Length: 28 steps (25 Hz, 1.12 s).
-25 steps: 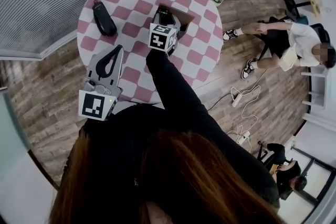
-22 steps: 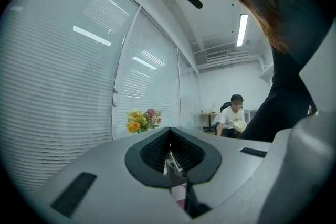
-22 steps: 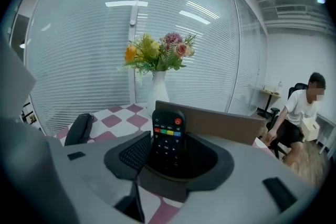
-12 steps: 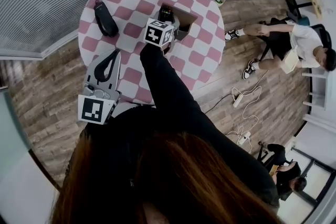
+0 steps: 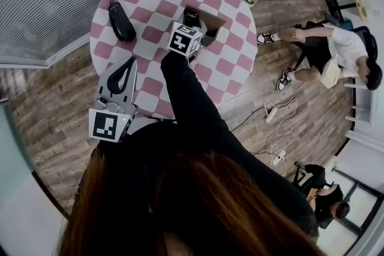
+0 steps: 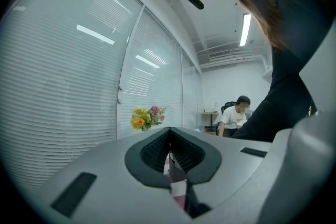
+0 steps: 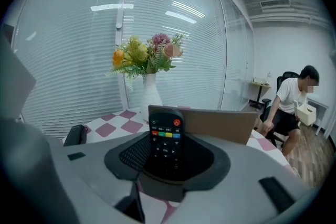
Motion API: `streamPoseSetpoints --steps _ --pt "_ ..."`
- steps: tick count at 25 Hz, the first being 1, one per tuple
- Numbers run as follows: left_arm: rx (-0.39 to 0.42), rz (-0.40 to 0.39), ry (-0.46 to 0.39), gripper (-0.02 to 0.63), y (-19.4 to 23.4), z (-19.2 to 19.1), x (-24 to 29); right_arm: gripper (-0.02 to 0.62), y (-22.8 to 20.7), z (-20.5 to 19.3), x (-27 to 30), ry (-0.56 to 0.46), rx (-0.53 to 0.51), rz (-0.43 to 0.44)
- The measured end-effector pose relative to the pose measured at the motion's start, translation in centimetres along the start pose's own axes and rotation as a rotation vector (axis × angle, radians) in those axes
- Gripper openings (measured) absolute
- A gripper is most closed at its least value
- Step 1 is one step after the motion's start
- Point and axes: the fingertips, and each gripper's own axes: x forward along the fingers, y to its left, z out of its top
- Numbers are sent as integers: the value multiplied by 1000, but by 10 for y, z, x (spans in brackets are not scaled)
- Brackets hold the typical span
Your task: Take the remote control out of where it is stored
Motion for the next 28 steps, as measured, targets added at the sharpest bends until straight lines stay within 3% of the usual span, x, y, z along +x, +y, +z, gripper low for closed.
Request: streamPoseSetpoints --steps 8,14,20,28 --pt "2 -43 -34 9 -8 3 9 201 10 40 -29 -146 -123 118" --pt "9 -73 -44 9 -20 8 17 199 11 81 -59 -254 -118 163" --pt "8 -91 -49 9 -29 7 20 200 8 95 -91 -290 -87 230" --pt "16 -101 -55 9 -36 10 26 199 1 97 -122 -319 -129 274"
